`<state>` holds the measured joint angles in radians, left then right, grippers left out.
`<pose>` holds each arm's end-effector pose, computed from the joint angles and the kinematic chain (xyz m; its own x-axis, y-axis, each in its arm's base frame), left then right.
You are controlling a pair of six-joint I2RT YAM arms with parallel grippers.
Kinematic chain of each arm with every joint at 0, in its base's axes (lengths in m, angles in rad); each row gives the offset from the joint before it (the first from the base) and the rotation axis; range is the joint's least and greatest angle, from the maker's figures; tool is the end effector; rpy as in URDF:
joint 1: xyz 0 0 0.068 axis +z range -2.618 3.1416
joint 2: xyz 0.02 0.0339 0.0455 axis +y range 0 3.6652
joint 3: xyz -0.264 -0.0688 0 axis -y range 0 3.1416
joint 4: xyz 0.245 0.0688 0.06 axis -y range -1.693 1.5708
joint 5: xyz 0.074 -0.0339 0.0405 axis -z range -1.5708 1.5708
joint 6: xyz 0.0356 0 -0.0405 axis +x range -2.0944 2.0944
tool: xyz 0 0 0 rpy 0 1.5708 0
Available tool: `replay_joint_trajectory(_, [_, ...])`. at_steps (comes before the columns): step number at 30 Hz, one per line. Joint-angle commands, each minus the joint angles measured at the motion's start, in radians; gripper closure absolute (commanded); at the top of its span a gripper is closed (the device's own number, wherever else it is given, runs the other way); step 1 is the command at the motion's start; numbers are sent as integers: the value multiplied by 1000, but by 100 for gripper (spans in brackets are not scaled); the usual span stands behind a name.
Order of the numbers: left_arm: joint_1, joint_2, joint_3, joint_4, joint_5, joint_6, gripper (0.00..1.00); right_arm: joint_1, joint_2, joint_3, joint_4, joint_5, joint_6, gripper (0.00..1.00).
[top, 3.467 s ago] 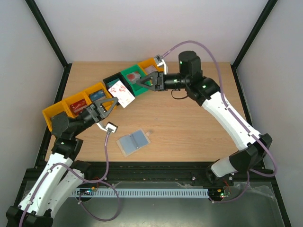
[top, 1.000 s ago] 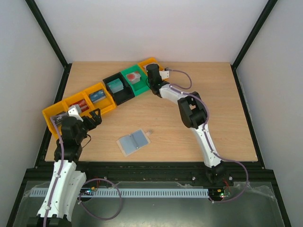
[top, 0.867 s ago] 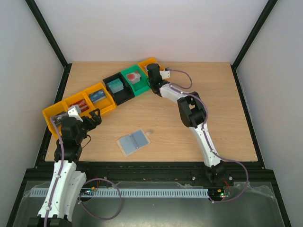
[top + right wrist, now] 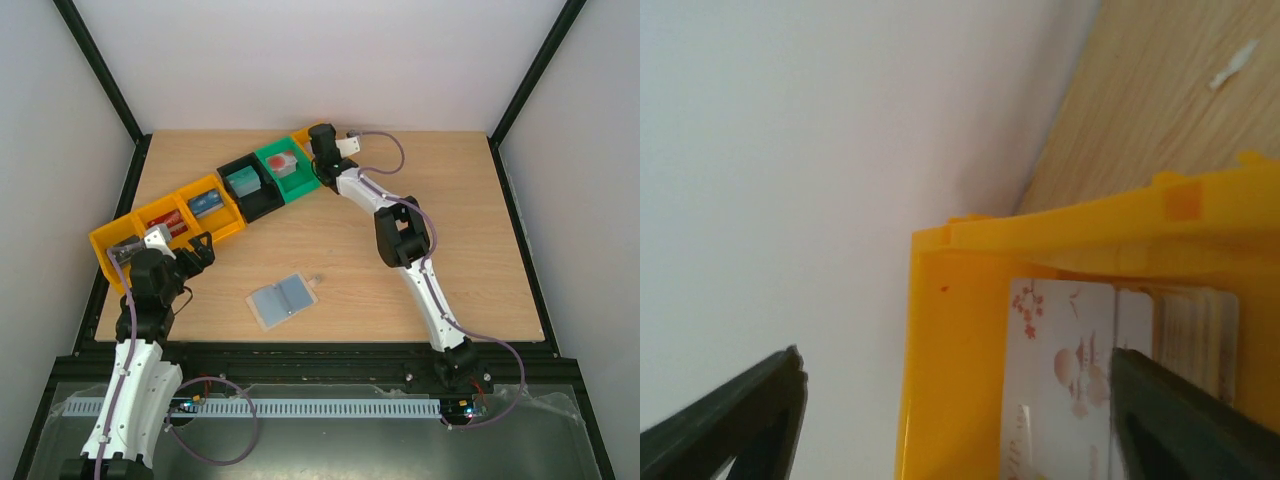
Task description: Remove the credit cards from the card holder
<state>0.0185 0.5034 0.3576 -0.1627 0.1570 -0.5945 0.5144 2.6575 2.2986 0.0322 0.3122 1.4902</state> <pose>0.1440 -0.0029 0.2315 -0.3247 -0.5593 -0.7627 -0.0618 0.8172 -0.5730 0.5332 0.2888 0.1719 -0.2368 0.9558 -0.1745 0.2612 0.2356 0.9361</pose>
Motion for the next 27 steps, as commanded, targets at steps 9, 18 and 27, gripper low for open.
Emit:
replay_joint_trajectory(9, [7,-10,-11,25,32,-7,1,2,-119,66,-131,-22,-277,1])
replay_joint_trajectory(18, [7,-7,-9,30,42,1,1,0,-325,-23,-231,-61,-548,1])
replay_joint_trajectory(27, [5,46,7,13,111,-52,1,52,-616,-265,-541,-429,-1030,2])
